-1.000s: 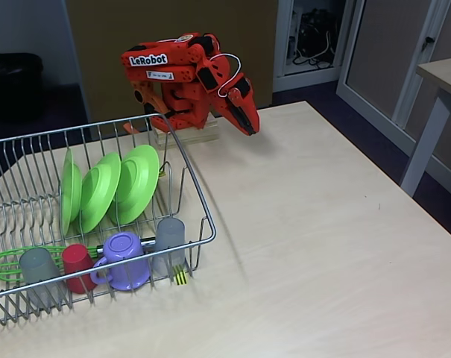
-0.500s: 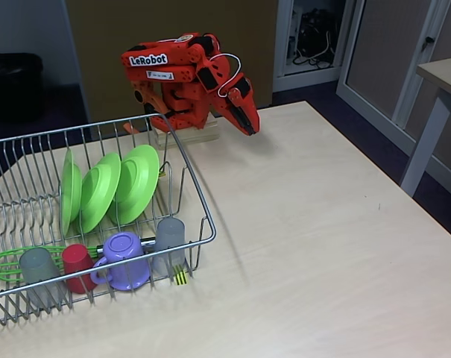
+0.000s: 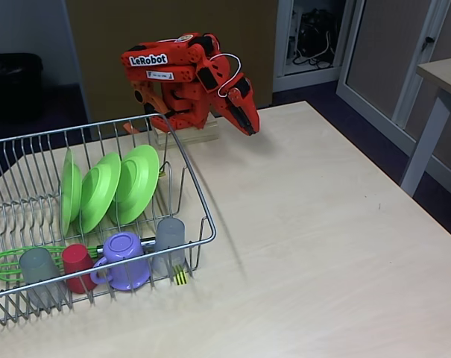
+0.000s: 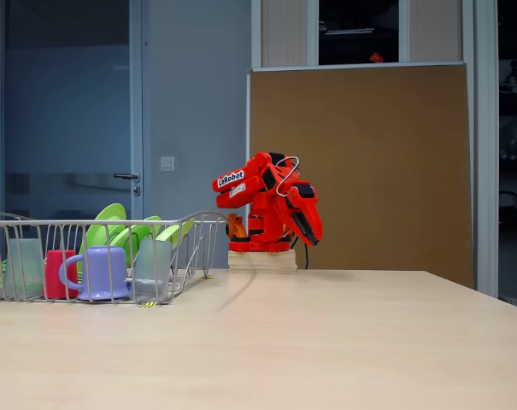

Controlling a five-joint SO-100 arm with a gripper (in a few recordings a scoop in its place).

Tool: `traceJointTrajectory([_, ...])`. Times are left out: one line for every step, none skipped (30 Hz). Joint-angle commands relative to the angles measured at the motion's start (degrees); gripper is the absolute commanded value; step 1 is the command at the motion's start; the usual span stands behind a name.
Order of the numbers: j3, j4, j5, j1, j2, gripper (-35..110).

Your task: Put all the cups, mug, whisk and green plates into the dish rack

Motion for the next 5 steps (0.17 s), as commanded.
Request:
traceJointTrajectory([1.0,0.9,-1.1,-1.1,0.5,0])
traceJointTrajectory([1.0,0.9,-1.1,-1.1,0.5,0])
traceJointTrajectory([1.0,0.9,-1.1,-1.1,0.5,0])
traceJointTrajectory([1.0,0.9,-1.1,-1.1,0.5,0])
traceJointTrajectory([1.0,0.9,-1.1,-1.1,0.5,0])
